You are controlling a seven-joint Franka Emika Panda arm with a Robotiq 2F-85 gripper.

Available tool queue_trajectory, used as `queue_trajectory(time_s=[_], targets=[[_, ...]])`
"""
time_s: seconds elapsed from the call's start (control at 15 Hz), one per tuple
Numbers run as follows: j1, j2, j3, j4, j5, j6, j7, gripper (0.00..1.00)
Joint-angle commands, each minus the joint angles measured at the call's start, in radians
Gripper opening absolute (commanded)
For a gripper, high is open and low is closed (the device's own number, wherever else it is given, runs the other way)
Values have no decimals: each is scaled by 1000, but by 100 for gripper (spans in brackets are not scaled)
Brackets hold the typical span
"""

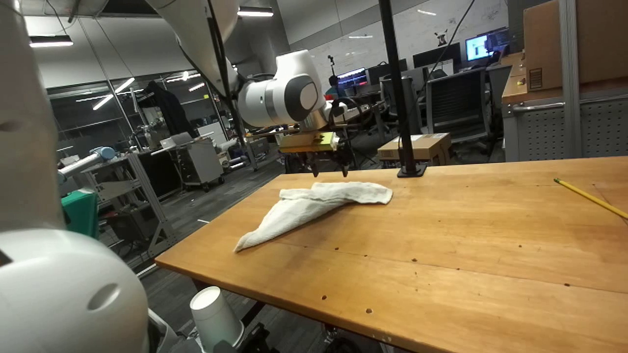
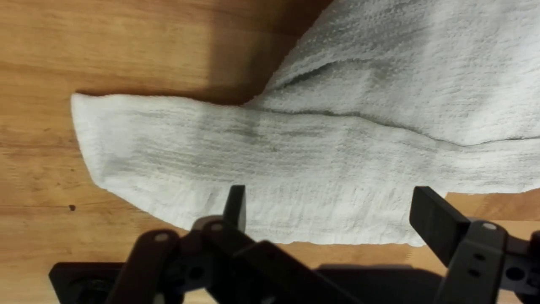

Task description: Fold the towel.

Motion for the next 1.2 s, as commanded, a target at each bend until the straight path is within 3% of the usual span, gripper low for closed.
queue_trajectory(time_s=[0.0,0.53,1.13], targets=[[-11,70,-27,73,-69,37,51,100],[-6,122,-120,104,-198,57,171,100],[-1,166,-122,84,-189,67,221,100]])
